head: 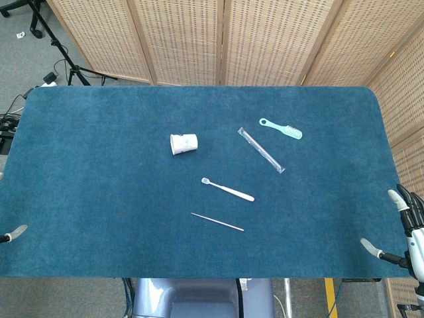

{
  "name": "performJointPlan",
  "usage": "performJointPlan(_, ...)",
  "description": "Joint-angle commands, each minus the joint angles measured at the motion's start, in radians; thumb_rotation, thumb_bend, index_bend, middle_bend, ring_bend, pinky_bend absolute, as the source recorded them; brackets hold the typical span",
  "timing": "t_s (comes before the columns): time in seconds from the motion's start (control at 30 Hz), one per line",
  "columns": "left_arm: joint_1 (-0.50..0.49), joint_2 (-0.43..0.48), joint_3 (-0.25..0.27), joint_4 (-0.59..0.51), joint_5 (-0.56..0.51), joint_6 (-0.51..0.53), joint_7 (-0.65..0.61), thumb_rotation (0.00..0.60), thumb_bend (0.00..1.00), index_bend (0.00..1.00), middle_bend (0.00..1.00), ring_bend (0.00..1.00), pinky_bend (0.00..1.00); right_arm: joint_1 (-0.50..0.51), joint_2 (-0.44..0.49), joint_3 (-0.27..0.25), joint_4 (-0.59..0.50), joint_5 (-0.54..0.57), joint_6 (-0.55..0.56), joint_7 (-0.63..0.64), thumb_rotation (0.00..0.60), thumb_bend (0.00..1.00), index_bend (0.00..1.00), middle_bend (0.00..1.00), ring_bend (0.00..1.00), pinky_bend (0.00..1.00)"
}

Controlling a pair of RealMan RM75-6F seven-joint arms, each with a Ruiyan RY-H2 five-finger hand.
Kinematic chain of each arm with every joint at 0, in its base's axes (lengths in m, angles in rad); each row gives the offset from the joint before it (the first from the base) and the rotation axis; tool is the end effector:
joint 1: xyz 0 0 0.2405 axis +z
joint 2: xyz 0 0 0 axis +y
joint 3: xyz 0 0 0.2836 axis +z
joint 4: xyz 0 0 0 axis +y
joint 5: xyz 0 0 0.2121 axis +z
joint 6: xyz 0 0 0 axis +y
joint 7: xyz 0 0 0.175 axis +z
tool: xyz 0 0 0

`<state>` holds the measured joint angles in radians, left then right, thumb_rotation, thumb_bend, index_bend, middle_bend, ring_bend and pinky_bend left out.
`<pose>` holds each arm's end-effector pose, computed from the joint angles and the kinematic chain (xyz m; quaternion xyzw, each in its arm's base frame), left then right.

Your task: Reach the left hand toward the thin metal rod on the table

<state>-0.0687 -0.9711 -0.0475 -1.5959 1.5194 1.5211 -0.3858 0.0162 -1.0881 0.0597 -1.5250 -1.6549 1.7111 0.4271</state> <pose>-0.3433 0.2089 0.2272 -0.5429 -0.4389 -0.4641 0.5452 -0.3253 -0.1889 0.2122 0.5301 -0.3919 0.5522 0.5104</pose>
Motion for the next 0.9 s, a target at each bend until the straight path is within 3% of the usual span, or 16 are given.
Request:
performJointPlan(0.03, 0.000, 0.000, 0.000, -0.001, 0.001, 0.001, 0.001, 0.600, 0.00, 0.00, 0.00, 0.00, 0.00, 0.000, 0.000, 0.000, 0.000, 0.000, 0.000, 0.000, 0.600, 0.00, 0.00, 0.00, 0.00, 0.00)
performJointPlan(0.63, -0.021, 0.002, 0.012, -0.006, 0.016, -0.046, -0.010, 0.600, 0.00, 0.00, 0.01, 0.00, 0.00, 0.002, 0.004, 0.002, -0.001, 0.008, -0.009, 0.007, 0.600, 0.00, 0.00, 0.00, 0.00, 0.00)
performJointPlan(0.7, -0.027, -0.007, 0.009, -0.004, 0.026, -0.044, -0.016, 0.600, 0.02, 0.00, 0.23, 0.17, 0.07, 0.004, 0.005, 0.002, -0.002, 0.011, -0.013, 0.009, 0.600, 0.00, 0.00, 0.00, 0.00, 0.00)
performJointPlan(0.73, -0.030, -0.018, 0.004, 0.000, 0.032, -0.036, -0.023, 0.600, 0.05, 0.00, 0.45, 0.39, 0.17, 0.004, 0.007, 0.002, -0.002, 0.012, -0.015, 0.011, 0.600, 0.00, 0.00, 0.00, 0.00, 0.00)
performJointPlan(0.77, -0.033, -0.040, -0.008, 0.000, 0.027, -0.023, -0.037, 0.600, 0.12, 0.00, 0.68, 0.65, 0.35, 0.004, 0.008, 0.003, -0.002, 0.016, -0.016, 0.017, 0.600, 0.00, 0.00, 0.00, 0.00, 0.00)
performJointPlan(0.8, -0.037, -0.054, -0.013, 0.002, 0.025, -0.023, -0.042, 0.600, 0.18, 0.00, 0.79, 0.79, 0.49, 0.004, 0.010, 0.004, -0.003, 0.018, -0.017, 0.022, 0.600, 0.00, 0.00, 0.00, 0.00, 0.00)
performJointPlan(0.83, -0.043, -0.070, -0.013, 0.006, 0.029, -0.028, -0.052, 0.600, 0.30, 0.00, 0.89, 0.92, 0.70, 0.004, 0.012, 0.005, -0.002, 0.021, -0.018, 0.029, 0.600, 0.00, 0.00, 0.00, 0.00, 0.00)
performJointPlan(0.87, -0.055, -0.092, -0.016, 0.008, 0.038, -0.033, -0.077, 0.600, 0.45, 0.00, 0.95, 0.98, 0.86, 0.003, 0.015, 0.007, -0.002, 0.026, -0.017, 0.038, 0.600, 0.00, 0.00, 0.00, 0.00, 0.00)
performJointPlan(0.9, -0.064, -0.112, -0.020, 0.009, 0.048, -0.033, -0.103, 0.600, 0.56, 0.00, 0.97, 1.00, 0.92, 0.002, 0.017, 0.009, -0.001, 0.030, -0.016, 0.045, 0.600, 0.00, 0.00, 0.00, 0.00, 0.00)
